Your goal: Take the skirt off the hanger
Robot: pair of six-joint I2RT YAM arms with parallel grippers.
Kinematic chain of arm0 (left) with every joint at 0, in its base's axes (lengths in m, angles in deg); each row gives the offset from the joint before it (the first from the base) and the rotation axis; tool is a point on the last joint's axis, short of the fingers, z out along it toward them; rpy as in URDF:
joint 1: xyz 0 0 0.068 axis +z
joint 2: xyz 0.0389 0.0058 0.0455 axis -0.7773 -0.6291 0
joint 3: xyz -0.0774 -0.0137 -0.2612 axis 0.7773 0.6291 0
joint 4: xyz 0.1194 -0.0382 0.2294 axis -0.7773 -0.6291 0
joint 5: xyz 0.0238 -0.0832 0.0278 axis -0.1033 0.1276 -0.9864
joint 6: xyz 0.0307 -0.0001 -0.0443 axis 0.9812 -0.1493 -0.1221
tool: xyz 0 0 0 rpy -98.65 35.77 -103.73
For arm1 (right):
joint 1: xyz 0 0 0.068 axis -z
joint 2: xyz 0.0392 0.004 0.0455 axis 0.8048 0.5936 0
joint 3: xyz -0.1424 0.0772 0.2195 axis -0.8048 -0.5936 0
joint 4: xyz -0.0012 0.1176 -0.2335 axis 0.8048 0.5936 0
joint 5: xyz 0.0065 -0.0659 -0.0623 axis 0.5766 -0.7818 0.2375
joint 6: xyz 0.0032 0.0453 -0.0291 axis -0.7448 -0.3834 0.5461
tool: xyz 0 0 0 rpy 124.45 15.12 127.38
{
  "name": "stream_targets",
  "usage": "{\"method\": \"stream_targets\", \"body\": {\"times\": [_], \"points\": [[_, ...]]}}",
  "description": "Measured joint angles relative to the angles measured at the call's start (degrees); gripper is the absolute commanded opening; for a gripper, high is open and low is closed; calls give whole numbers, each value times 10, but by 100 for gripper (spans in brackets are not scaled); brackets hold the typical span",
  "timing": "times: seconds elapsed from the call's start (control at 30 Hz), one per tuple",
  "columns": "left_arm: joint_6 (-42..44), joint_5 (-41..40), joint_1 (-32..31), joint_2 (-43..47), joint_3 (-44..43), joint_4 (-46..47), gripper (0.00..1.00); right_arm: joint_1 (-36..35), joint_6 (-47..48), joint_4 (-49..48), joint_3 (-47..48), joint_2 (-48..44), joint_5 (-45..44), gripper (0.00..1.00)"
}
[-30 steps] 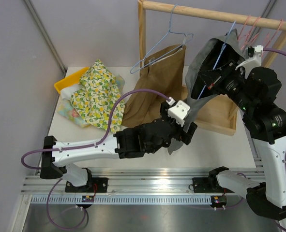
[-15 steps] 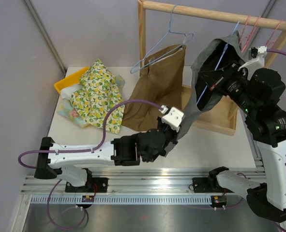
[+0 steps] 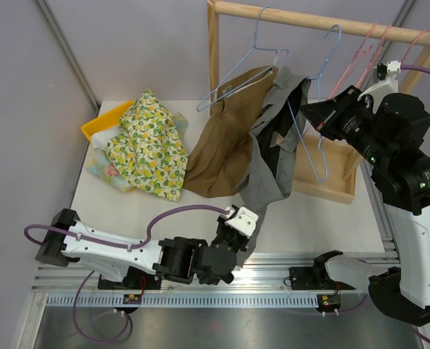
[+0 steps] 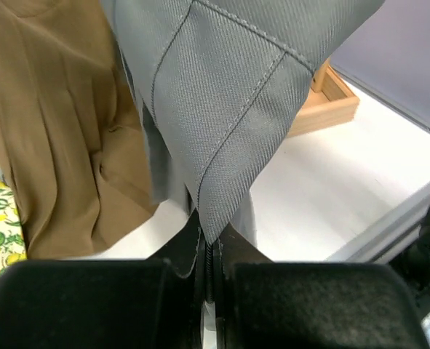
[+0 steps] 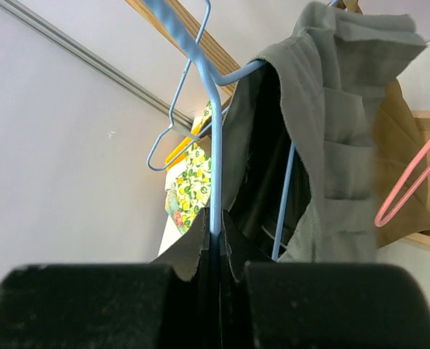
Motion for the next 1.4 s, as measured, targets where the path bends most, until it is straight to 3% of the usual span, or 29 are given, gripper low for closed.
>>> {"method": "stream_targets", "body": {"times": [0.23, 0.37, 0.5, 0.6, 0.67, 0.8, 0.93, 1.13, 1.23, 1.4], "points": [[42, 8, 86, -48, -128, -36, 0, 3, -26, 16, 0, -11, 24, 0], [30, 61, 188, -91, -257, -124, 0, 3, -38, 75, 15, -37, 36, 0], [-15, 136, 321, -146, -362, -225, 0, 4, -39, 144, 96, -49, 25, 0], [-38, 158, 381, -150, -325, -268, 0, 4, -37, 172, 164, -58, 16, 0], [-57, 179, 388, -137, -264, -283, 0, 4, -33, 176, 186, -72, 10, 0], [-106, 219, 358, -66, -127, -343, 0, 4, -19, 179, 191, -69, 1, 0], [-151, 216, 326, 74, -68, -434, 0, 4, 1, 169, 191, -13, -9, 0], [-136, 151, 353, 285, -95, -504, 0, 5, 37, 137, 234, 112, -56, 0], [-86, 134, 407, 296, -142, -508, 0, 5, 56, 123, 257, 155, -91, 0], [22, 162, 539, 226, -235, -482, 0, 8, 83, 103, 271, 182, -138, 0]]}}
